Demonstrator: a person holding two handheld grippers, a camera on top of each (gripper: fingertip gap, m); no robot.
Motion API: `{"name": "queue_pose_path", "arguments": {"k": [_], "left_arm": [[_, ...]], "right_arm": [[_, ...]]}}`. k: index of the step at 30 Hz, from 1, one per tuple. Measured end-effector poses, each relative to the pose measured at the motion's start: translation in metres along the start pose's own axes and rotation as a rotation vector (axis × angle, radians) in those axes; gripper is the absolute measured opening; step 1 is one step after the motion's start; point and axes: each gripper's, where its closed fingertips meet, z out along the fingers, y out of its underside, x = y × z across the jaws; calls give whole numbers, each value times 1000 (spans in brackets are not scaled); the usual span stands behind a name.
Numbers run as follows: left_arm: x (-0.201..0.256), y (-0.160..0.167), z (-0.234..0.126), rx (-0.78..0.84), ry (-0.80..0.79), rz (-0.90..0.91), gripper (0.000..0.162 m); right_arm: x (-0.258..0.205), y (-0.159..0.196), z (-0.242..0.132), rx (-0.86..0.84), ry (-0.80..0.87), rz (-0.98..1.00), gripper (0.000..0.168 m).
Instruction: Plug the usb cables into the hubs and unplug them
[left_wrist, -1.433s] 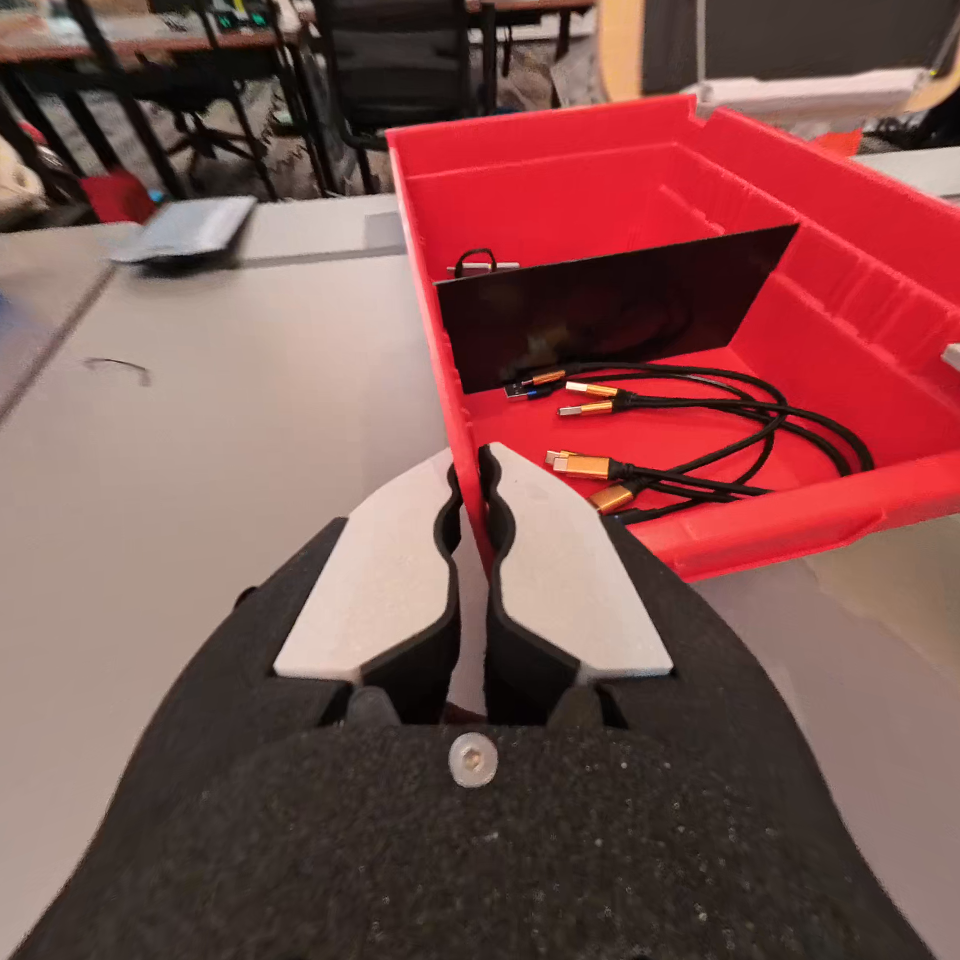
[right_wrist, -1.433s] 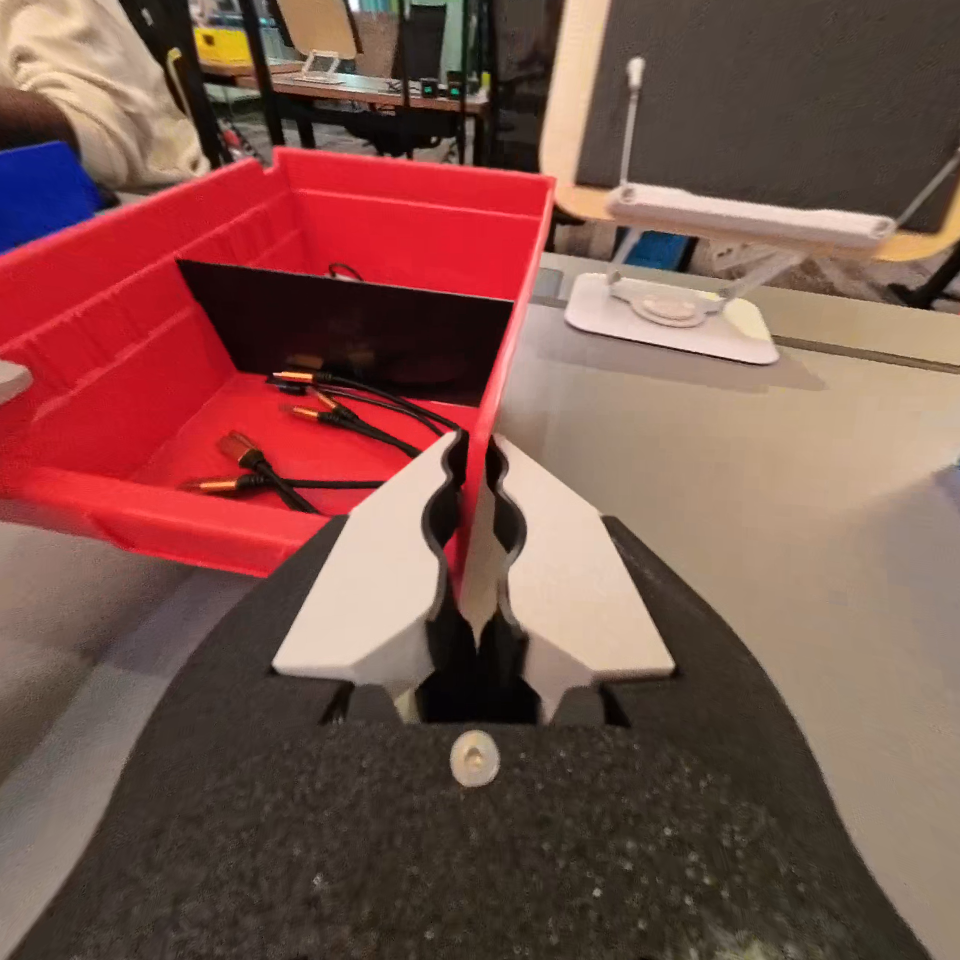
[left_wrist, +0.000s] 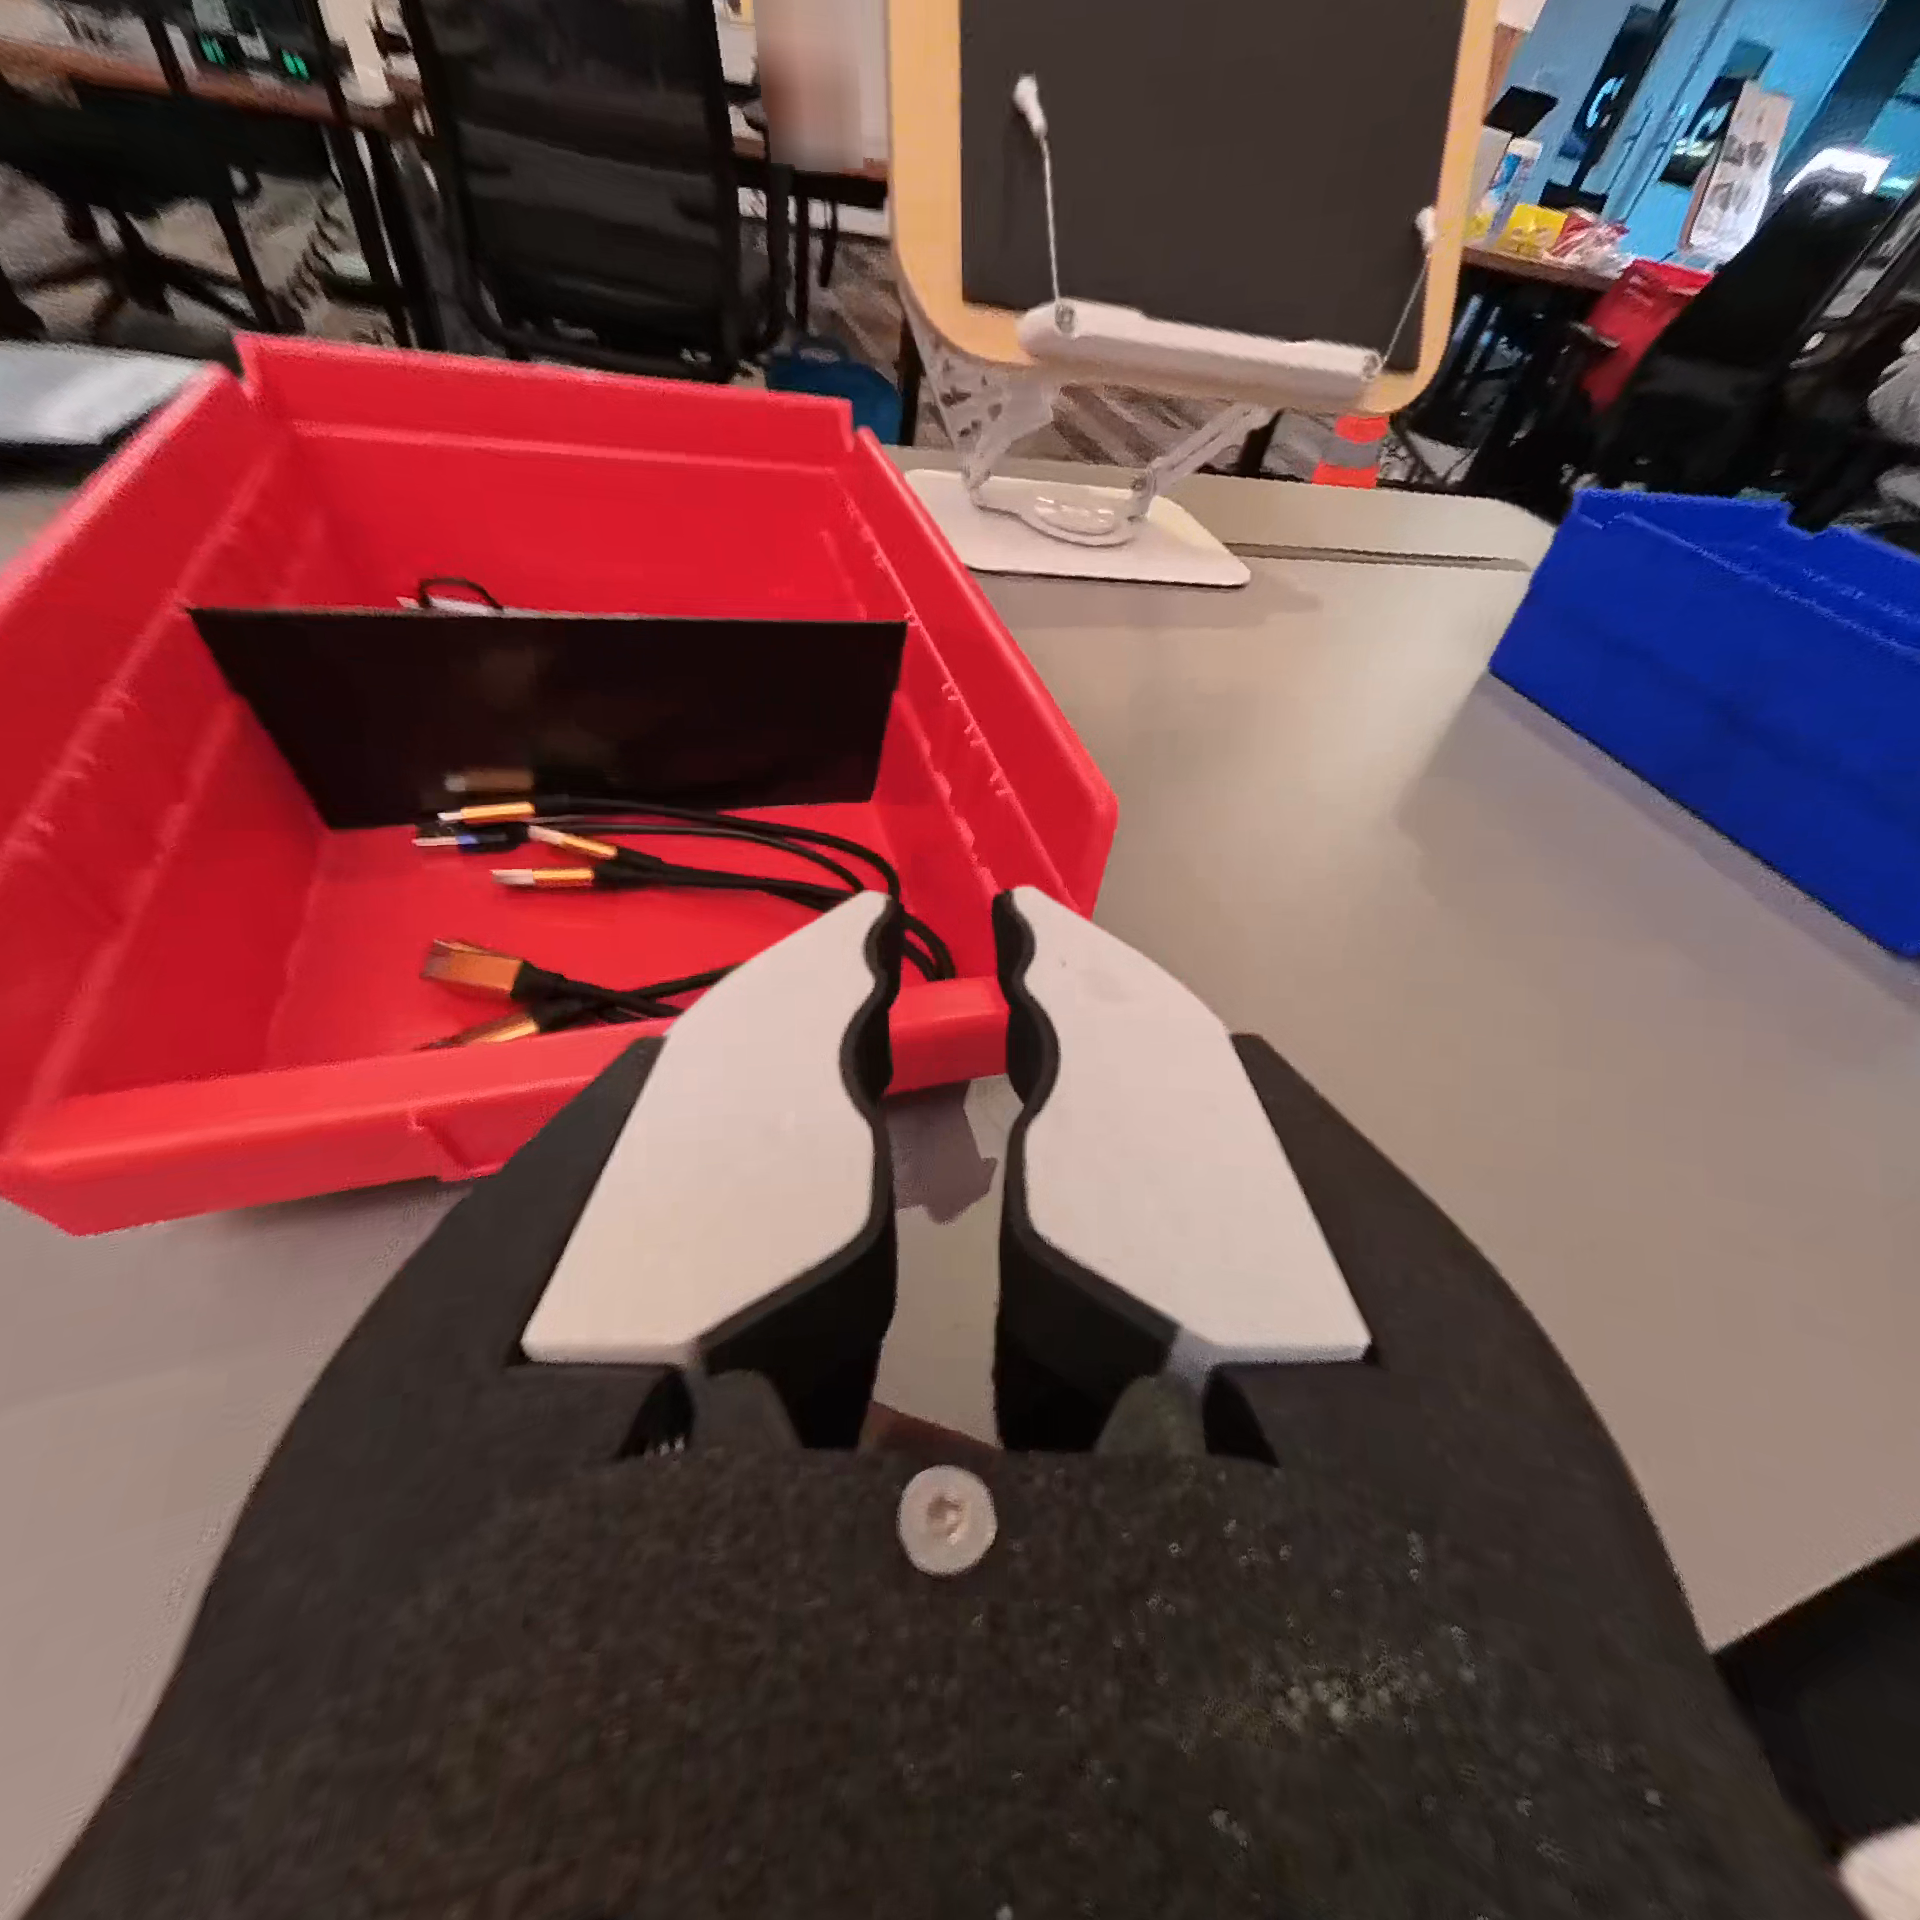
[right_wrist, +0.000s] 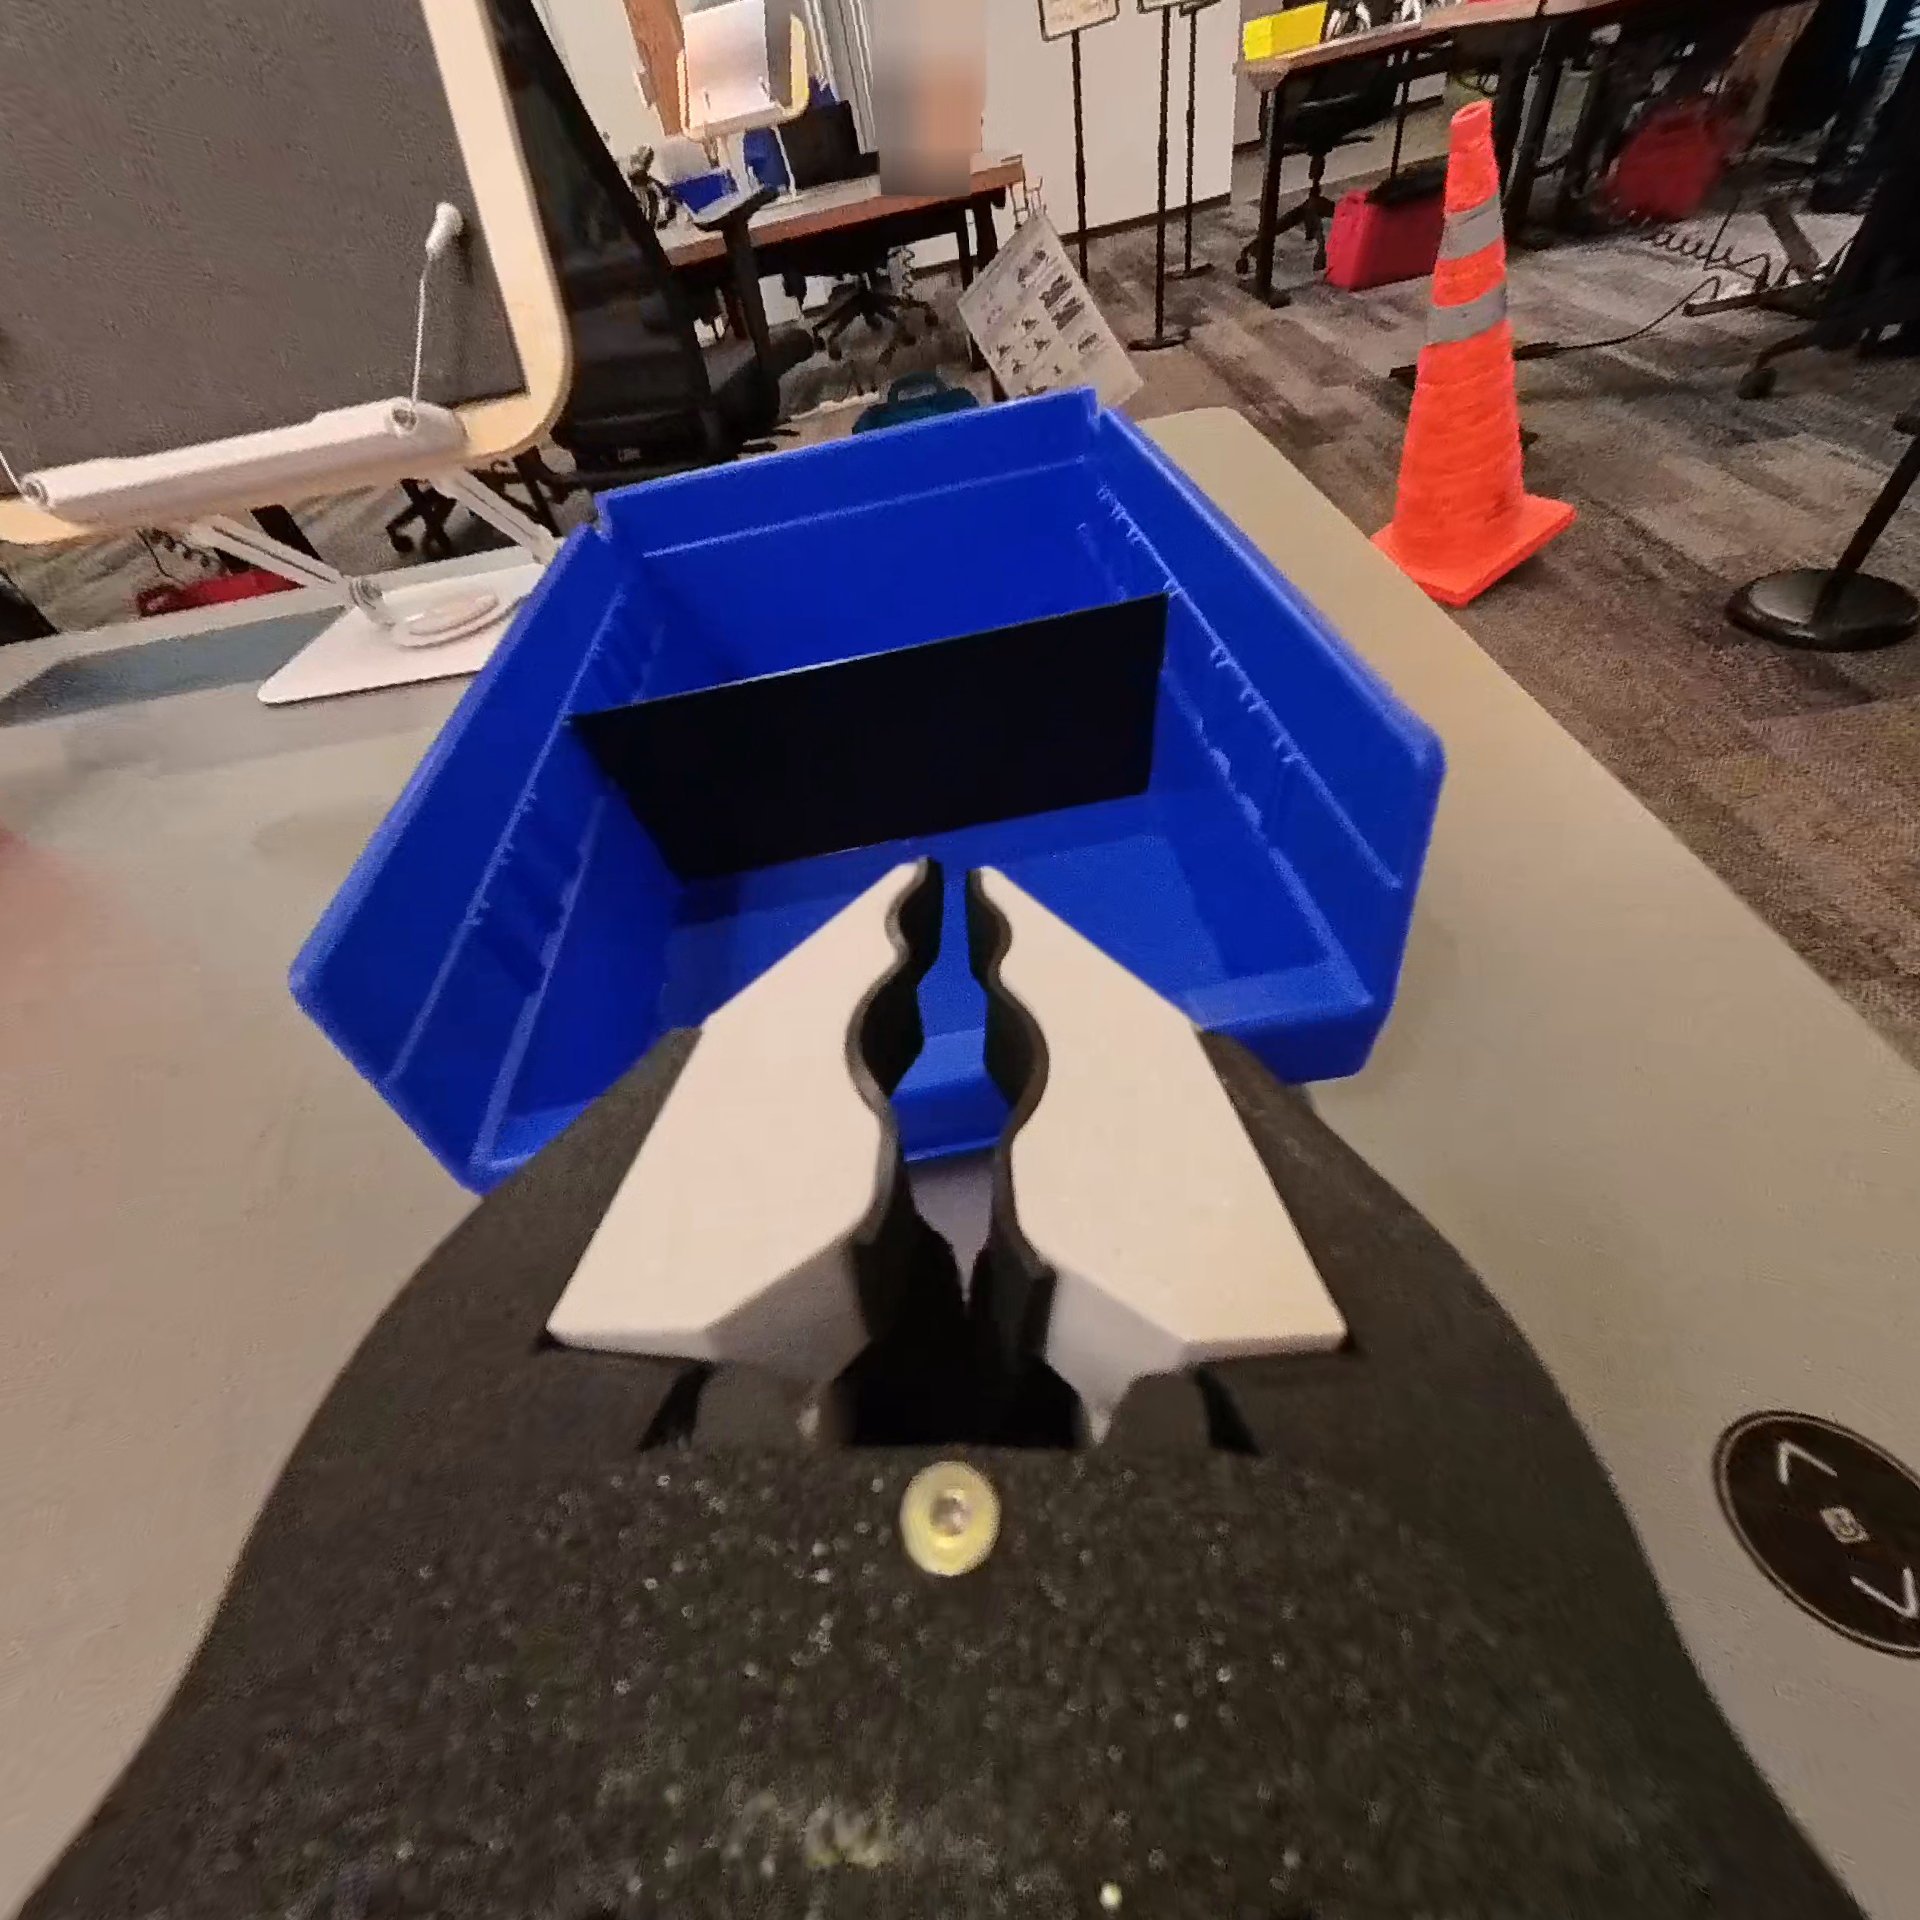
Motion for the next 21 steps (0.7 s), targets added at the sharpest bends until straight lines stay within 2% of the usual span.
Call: {"name": "queue_pose_path", "arguments": {"k": [3, 7, 15, 21], "left_arm": [[-8, 4, 3, -21, 21, -94, 17], [-18, 5, 5, -32, 2, -132, 18], [-15, 9, 17, -60, 14, -117, 18], [-19, 3, 16, -33, -31, -31, 18]], "right_arm": [[-10, 6, 4, -29, -11, -59, 0], [-27, 21, 5, -83, -47, -79, 0], [-28, 33, 14, -134, -29, -125, 3], [-35, 34, 14, -136, -59, -122, 5]]}}
